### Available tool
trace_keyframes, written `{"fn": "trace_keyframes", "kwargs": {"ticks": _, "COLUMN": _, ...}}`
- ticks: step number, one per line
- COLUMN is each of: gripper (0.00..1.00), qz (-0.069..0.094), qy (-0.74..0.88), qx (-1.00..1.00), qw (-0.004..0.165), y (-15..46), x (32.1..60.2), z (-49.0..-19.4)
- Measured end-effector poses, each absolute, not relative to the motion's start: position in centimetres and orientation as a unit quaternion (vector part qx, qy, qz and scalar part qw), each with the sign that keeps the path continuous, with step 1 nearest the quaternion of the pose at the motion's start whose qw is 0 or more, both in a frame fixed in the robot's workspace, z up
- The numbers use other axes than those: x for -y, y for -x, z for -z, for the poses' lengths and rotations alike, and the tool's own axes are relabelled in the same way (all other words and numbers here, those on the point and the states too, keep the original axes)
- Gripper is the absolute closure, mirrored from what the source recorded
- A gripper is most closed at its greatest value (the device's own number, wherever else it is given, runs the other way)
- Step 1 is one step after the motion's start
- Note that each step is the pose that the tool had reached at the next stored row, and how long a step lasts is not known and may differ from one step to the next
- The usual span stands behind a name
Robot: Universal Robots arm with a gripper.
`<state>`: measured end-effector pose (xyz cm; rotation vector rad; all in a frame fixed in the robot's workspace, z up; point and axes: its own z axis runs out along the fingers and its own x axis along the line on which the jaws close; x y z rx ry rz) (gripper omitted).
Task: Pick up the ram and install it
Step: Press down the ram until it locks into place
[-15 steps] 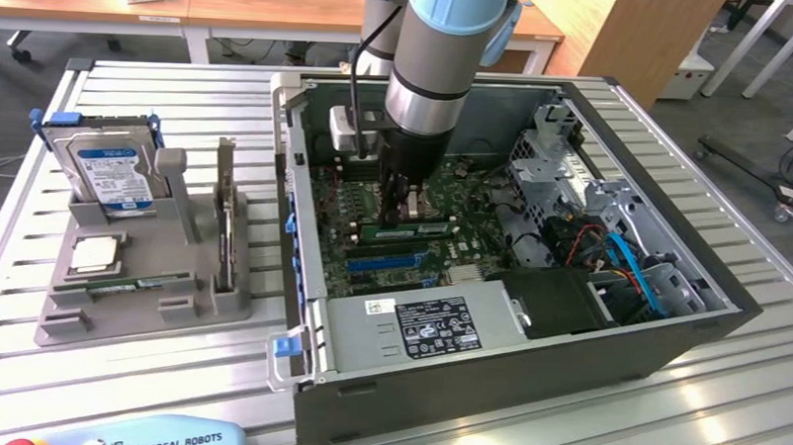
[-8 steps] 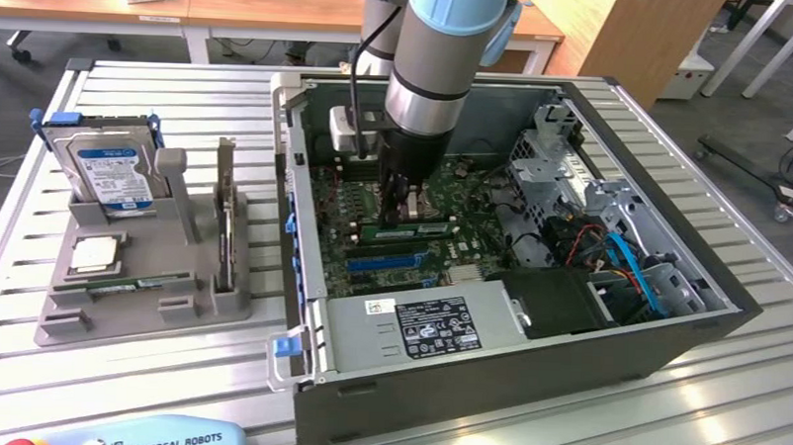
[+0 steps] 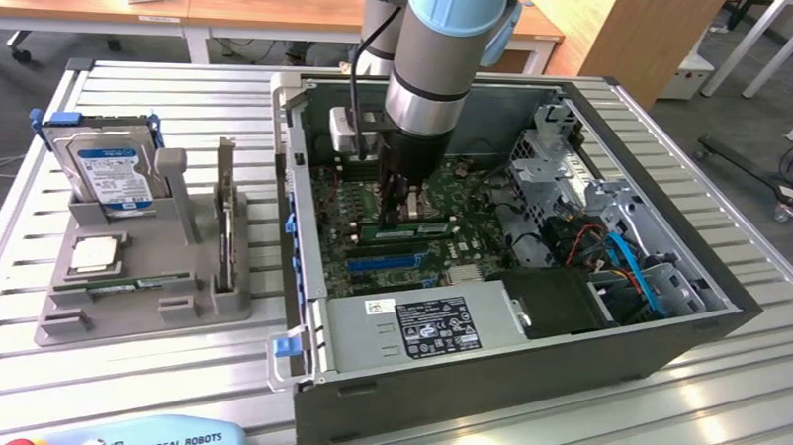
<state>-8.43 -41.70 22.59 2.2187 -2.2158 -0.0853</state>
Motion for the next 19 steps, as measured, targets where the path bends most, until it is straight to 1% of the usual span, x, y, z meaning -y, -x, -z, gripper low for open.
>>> {"fn": "trace_keyframes", "kwargs": {"ticks": 19, "gripper": 0.9, "qz": 0.027, "qy": -0.707, "qx": 0.706, "qw": 0.002, "y": 8.43, "x": 41.69, "z": -22.35}}
